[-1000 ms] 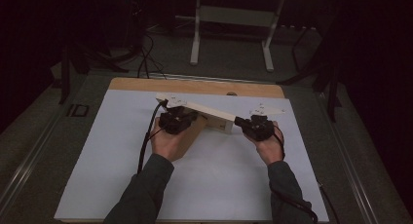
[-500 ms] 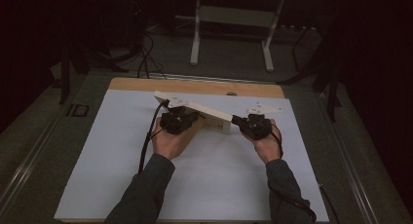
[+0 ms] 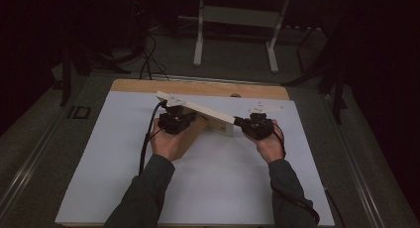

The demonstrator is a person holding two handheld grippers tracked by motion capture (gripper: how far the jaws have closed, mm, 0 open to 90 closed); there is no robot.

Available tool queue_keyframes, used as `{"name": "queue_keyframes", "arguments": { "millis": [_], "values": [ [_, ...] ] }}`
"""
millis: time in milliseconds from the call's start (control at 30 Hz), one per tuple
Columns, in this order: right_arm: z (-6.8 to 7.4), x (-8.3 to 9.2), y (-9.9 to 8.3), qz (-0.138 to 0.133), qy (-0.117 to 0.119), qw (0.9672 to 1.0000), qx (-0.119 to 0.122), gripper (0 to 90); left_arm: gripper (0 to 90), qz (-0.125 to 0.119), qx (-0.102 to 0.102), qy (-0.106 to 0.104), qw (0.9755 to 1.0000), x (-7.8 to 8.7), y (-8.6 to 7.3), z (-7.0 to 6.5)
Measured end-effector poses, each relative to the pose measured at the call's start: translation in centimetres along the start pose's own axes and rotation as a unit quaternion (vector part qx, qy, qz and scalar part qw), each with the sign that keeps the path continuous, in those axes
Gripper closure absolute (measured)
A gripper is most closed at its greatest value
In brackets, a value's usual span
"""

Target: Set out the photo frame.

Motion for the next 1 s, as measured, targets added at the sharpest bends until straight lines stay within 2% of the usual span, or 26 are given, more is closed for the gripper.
{"name": "queue_keyframes", "arguments": {
  "millis": [133, 1000],
  "values": [
    [0.4, -0.1, 0.1, 0.003, 0.009, 0.9999, 0.007, 89.8, 90.0, -0.001, 0.006, 0.005, 1.0000, 0.0, 0.1, 0.4],
    [1.4, 0.4, 0.2, 0.000, 0.020, 0.9996, 0.020, 89.9, 90.0, 0.007, -0.006, 0.012, 0.9999, -0.4, 0.1, 0.6]
  ]
}}
Point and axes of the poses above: each handheld gripper's, and its own axes: x roughly backward along the jaws, y roughly out of its top, z roughly to its left, the point moved 7 cm from there along -x, roughly forward along the jaws, and after that the axes turned 11 degrees about x, right-handed, at the moved point
